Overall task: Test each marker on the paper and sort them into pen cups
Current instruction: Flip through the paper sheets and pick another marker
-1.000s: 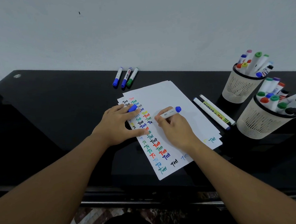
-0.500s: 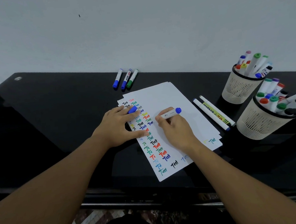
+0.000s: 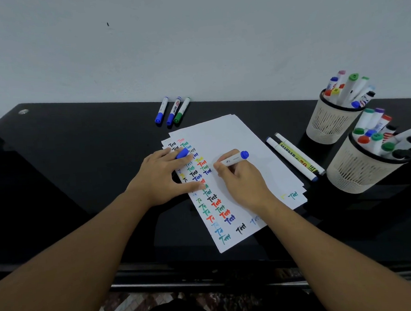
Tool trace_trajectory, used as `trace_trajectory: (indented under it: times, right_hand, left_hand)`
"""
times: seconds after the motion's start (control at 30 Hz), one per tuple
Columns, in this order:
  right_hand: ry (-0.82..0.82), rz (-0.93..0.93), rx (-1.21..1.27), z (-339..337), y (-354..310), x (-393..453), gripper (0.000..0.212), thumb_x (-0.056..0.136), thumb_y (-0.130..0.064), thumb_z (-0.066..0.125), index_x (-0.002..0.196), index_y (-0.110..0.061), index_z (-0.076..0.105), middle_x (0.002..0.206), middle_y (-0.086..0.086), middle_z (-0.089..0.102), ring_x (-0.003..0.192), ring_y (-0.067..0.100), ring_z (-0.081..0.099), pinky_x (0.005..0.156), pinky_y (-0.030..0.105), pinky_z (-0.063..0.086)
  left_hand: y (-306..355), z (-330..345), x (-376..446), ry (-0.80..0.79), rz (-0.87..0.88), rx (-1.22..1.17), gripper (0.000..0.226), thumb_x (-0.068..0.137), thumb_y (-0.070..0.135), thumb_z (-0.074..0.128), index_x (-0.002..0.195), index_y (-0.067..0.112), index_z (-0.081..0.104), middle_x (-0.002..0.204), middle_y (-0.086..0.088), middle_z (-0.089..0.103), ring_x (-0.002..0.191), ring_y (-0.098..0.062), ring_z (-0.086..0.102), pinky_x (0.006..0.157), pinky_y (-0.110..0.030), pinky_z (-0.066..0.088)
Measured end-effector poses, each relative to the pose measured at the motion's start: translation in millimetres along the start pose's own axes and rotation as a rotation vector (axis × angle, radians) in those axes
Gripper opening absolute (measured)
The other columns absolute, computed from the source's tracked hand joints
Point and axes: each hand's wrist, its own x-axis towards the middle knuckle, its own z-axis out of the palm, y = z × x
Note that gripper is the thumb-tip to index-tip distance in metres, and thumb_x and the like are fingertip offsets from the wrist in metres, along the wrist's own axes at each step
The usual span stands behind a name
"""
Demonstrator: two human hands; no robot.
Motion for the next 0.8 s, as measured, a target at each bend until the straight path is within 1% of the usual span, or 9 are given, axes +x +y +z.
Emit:
trace_trajectory:
  times: [0.1,0.17,0.27,0.37,0.43,0.53,0.6,0.7,0.8]
  right_hand:
    - [0.048,-0.014,0.048,0.7,1.1,1.3,0.009,0.106,-0.042,0.053,0.105,-0.033,0.055,0.087,-0.009,0.067,0.080,0.007,0.065,0.069,0.024,0.049]
    - [0.090,-0.019,0.182,-1.3,1.2,0.2,0.008,0.104,-0.040,0.057,0.111,-0.036,0.056,0.084,-0.003,0.067,0.077,0.012,0.063,0.071,0.029,0.051]
    - [0.101,-0.031,0.318,-4.6,-1.1,-4.3,0.006,0.105,-0.034,0.058,0.109,-0.036,0.062,0.078,-0.005,0.067,0.074,0.009,0.064,0.074,0.025,0.050]
    - [0.093,-0.015,0.312,-6.8,-2.4,-2.6,0.010,0.106,-0.025,0.057,0.106,-0.033,0.063,0.078,-0.006,0.069,0.077,0.003,0.065,0.079,0.022,0.047]
    - [0.003,0.001,0.279,-12.1,-2.6,-1.5,0.031,0.106,-0.013,0.054,0.125,-0.037,0.055,0.099,-0.010,0.071,0.094,-0.003,0.066,0.084,0.018,0.045]
    - [-0.200,0.015,0.211,-25.1,-6.8,1.0,0.072,0.101,0.004,0.047,0.152,-0.044,0.029,0.143,-0.009,0.051,0.117,-0.012,0.054,0.086,0.005,0.039]
    - [-0.204,0.009,0.254,-32.2,-12.9,4.0,0.066,0.101,-0.004,0.046,0.154,-0.043,0.033,0.149,-0.009,0.047,0.129,0.000,0.050,0.100,0.019,0.037]
    - [-0.085,0.038,0.424,-41.6,-17.5,10.4,0.036,0.106,-0.020,0.046,0.133,-0.037,0.062,0.131,-0.002,0.062,0.100,0.013,0.071,0.097,0.036,0.053]
    - [-0.130,0.027,0.298,-55.4,-14.9,10.3,0.033,0.107,-0.020,0.050,0.134,-0.040,0.051,0.111,-0.001,0.071,0.066,0.014,0.064,0.082,0.033,0.058]
  left_hand:
    - [-1.4,3.1,-1.3,0.076,0.016,-0.028,0.088,0.078,0.090,0.044,0.152,0.043,0.040,0.164,0.013,0.027,0.152,-0.016,0.020,0.124,-0.042,0.015]
    - [-2.7,6.9,-4.0,0.179,0.042,-0.063,0.076,0.086,0.082,0.045,0.146,0.036,0.052,0.156,0.010,0.044,0.143,-0.015,0.036,0.119,-0.039,0.030]
    - [-0.8,10.0,-12.5,0.298,0.112,-0.096,0.047,0.099,0.051,0.052,0.138,0.027,0.062,0.136,0.003,0.062,0.120,-0.016,0.054,0.098,-0.040,0.050]
    - [1.7,9.3,-17.5,0.403,0.161,-0.083,0.032,0.104,0.028,0.053,0.133,0.022,0.066,0.121,0.001,0.066,0.101,-0.017,0.060,0.080,-0.036,0.053]
    - [6.6,5.1,-16.6,0.427,0.138,-0.134,0.031,0.105,0.023,0.051,0.131,0.019,0.067,0.118,0.002,0.065,0.101,-0.014,0.060,0.081,-0.031,0.052]
    - [23.1,-5.6,-14.8,0.466,0.080,-0.263,0.026,0.107,0.025,0.048,0.124,0.020,0.067,0.112,0.009,0.062,0.100,-0.005,0.058,0.084,-0.020,0.045]
    - [35.5,-12.8,-15.8,0.462,0.039,-0.390,0.020,0.106,0.026,0.049,0.112,0.023,0.068,0.103,0.017,0.063,0.094,-0.002,0.058,0.080,-0.013,0.042]
    - [50.7,-20.8,-14.2,0.372,-0.071,-0.692,0.019,0.104,0.030,0.053,0.090,0.022,0.064,0.082,0.012,0.063,0.077,-0.003,0.058,0.070,-0.016,0.047]
    - [61.6,-25.5,-7.9,0.291,-0.146,-1.012,0.033,0.104,0.028,0.054,0.085,0.002,0.058,0.077,-0.007,0.055,0.072,-0.019,0.050,0.076,-0.035,0.049]
